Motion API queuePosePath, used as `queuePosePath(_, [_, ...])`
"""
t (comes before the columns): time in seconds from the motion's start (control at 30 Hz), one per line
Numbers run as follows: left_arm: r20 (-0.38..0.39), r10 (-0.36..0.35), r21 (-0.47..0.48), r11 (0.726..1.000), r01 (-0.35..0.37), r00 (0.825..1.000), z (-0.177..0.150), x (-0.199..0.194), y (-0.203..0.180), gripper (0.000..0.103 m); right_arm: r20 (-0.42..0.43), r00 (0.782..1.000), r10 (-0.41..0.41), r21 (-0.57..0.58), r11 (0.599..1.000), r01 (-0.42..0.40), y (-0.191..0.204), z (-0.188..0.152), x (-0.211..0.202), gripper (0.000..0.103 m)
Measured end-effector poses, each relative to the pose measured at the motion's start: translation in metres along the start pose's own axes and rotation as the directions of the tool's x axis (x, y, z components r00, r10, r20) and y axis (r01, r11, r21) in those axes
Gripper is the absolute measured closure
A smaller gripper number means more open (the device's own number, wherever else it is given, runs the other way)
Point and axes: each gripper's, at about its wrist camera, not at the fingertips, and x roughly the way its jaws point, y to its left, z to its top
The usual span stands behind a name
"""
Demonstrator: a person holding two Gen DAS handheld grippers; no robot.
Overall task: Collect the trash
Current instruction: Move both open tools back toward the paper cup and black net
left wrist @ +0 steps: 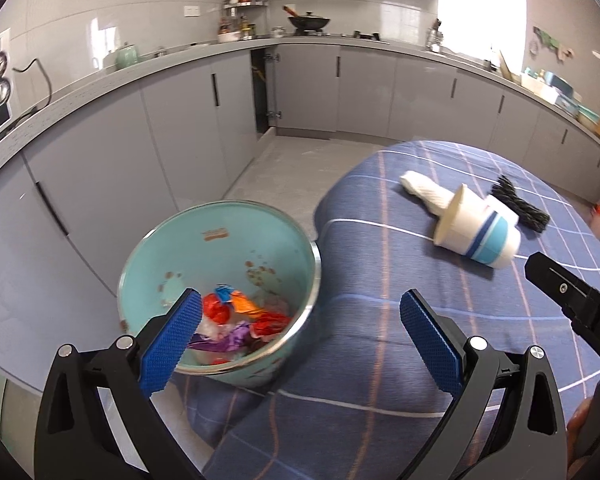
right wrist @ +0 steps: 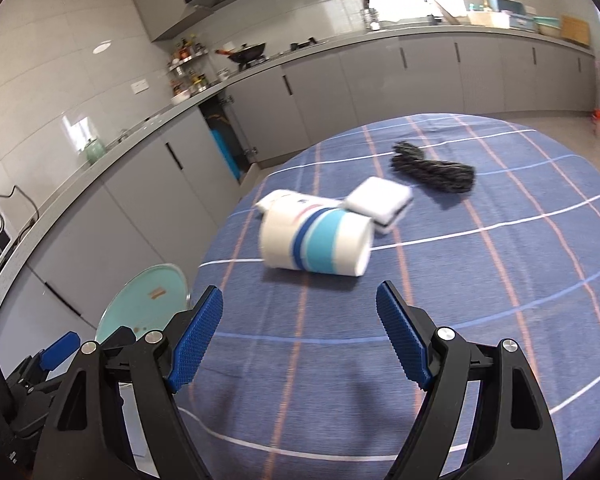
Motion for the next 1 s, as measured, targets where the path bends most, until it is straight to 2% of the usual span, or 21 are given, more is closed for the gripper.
queuePosePath(0.43, [-0.036,-0.065,0.065,0.996,0.068,0.997,-0.004,0.019,-0.041,0.006,0.001,0.996,-0.086,0.045,0.995,0.085,-0.054,0.003,-0.003,0.026])
queuePosePath(0.57, [-0.047,-0.102,0.075,0.992,0.105,0.994,0.0,0.027,-0.053,0.007,-0.004,0.994,-0.106,0.057,0.993,0.107,-0.071,0.009,0.0,0.033])
queuePosePath(0.8, [-0.047,-0.177,0.088,0.98,0.18,0.983,0.014,0.044,-0.079,0.025,-0.009,0.991,-0.135,0.066,0.989,0.135,-0.096,0.023,0.004,0.04])
queuePosePath(0.87, [-0.049,-0.221,0.082,0.971,0.225,0.974,0.021,0.049,-0.085,0.027,-0.004,0.99,-0.139,0.069,0.988,0.139,-0.101,0.027,0.004,0.04])
queuePosePath(1.0, [-0.025,-0.268,0.106,0.957,0.269,0.963,0.032,0.056,-0.1,0.026,-0.005,0.991,-0.133,0.059,0.989,0.133,-0.108,0.034,0.008,0.04])
